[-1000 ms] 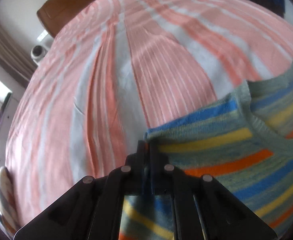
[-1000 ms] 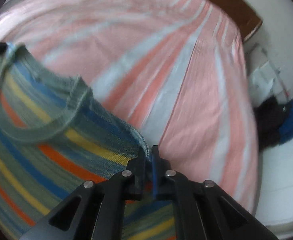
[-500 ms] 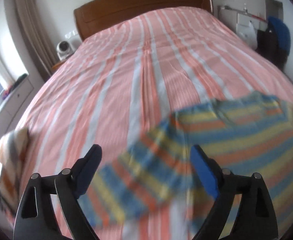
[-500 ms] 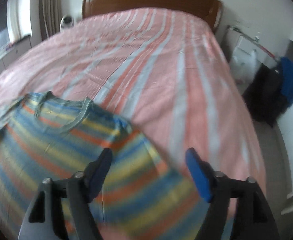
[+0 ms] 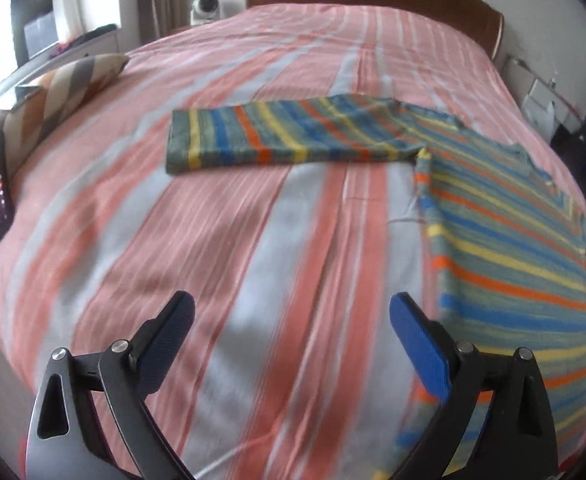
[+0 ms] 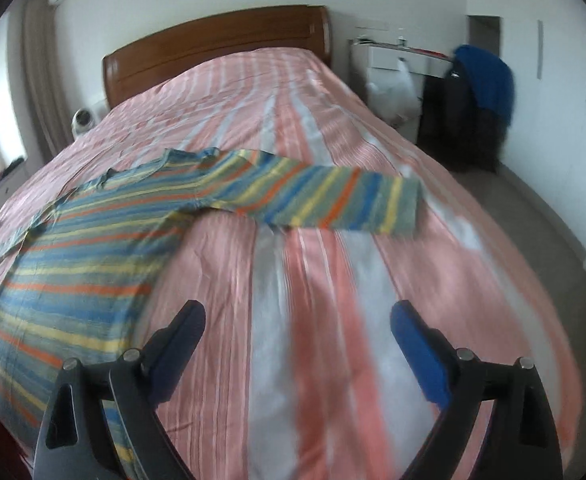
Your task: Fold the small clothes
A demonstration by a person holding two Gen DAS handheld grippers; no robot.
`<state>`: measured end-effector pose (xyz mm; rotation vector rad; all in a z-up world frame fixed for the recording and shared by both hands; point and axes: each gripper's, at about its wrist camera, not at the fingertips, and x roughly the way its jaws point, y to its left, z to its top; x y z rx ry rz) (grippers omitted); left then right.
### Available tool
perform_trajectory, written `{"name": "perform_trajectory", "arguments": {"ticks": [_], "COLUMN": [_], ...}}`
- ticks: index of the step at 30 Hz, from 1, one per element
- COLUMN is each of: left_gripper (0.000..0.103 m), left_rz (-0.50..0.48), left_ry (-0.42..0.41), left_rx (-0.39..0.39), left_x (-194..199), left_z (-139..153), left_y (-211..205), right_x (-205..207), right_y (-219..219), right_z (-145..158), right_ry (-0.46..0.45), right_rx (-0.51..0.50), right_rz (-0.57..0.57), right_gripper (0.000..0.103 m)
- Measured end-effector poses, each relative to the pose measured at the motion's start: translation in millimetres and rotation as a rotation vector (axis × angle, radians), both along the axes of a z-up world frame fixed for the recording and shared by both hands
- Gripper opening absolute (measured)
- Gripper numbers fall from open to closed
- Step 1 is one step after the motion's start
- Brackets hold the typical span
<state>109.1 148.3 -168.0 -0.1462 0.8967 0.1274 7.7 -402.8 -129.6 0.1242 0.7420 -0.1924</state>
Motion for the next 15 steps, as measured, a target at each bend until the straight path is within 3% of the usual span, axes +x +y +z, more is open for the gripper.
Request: {"name": "perform_trajectory", "arguments": {"ticks": [6,11,15], "left_gripper": [0.102,0.103,0.103], "left_rz": [-0.006,0.012,0.021], "left_ry": [-0.015,-0.04,-0.051], "left_rx": [0.058,0.07,0.1], "left_x": [-5,-7,-6], "left_z": [-19,-23,-24], "left_y": [-3,-5,-8], "right_x": [-1,3,4], "right_y": [4,-7,-8], "right_z": [-17,-51,-55], "right_ry": [-0.035,0.046,0.04], "right_rx": [-0.051,-0.007,0.003], "right_rz": [-0.004,-0.013,-0.01], "right_gripper": [0.093,0.095,0.097]}}
